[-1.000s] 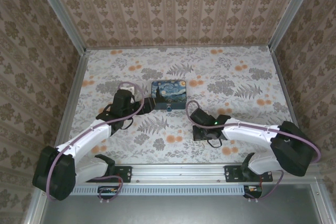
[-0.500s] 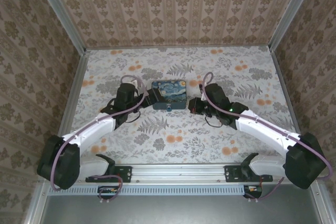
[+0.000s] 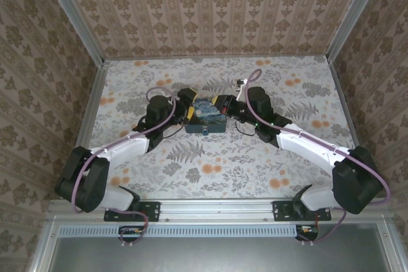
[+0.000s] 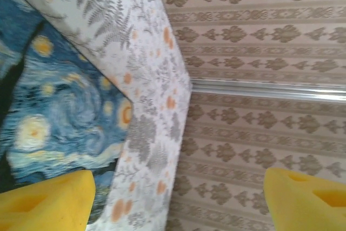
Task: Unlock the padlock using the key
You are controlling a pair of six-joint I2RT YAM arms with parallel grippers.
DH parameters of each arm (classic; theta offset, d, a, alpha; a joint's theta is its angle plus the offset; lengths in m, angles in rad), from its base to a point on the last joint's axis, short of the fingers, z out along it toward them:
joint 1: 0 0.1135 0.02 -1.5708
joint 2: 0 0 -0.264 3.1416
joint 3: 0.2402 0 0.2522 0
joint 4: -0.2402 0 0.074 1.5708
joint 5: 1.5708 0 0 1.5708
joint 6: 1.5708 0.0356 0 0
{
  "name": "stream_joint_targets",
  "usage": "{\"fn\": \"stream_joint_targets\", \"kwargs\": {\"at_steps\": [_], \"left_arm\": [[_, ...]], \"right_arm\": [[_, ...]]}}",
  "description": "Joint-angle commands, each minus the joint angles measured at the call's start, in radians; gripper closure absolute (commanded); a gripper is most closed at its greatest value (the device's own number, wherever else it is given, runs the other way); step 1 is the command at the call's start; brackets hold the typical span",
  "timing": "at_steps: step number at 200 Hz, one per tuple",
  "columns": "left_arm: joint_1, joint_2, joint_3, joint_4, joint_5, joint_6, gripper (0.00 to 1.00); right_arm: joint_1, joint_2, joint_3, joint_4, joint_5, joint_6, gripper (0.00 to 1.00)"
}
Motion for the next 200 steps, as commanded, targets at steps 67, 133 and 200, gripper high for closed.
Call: {"fn": "stream_joint_targets", "kwargs": {"at_steps": [67,133,200], "left_arm": [[-0.107,0.186,0.033,0.423,-0.063,-0.366,0.27],[-0.135,0.236,0.051,0.515,-0.087,-0.411,0.31],[-0.139,0.244,0.035,0.545,-0.098,-0.416,0.42]], "right_arm": [[-0.006,0.077,0.001,0.178,-0.003,0.089,1.00],[-0.005,0.108,-0.033,0.211,0.002,0.102,1.00],[-0.007,0.122,-0.048,0.222,0.000,0.102,1.00]]}}
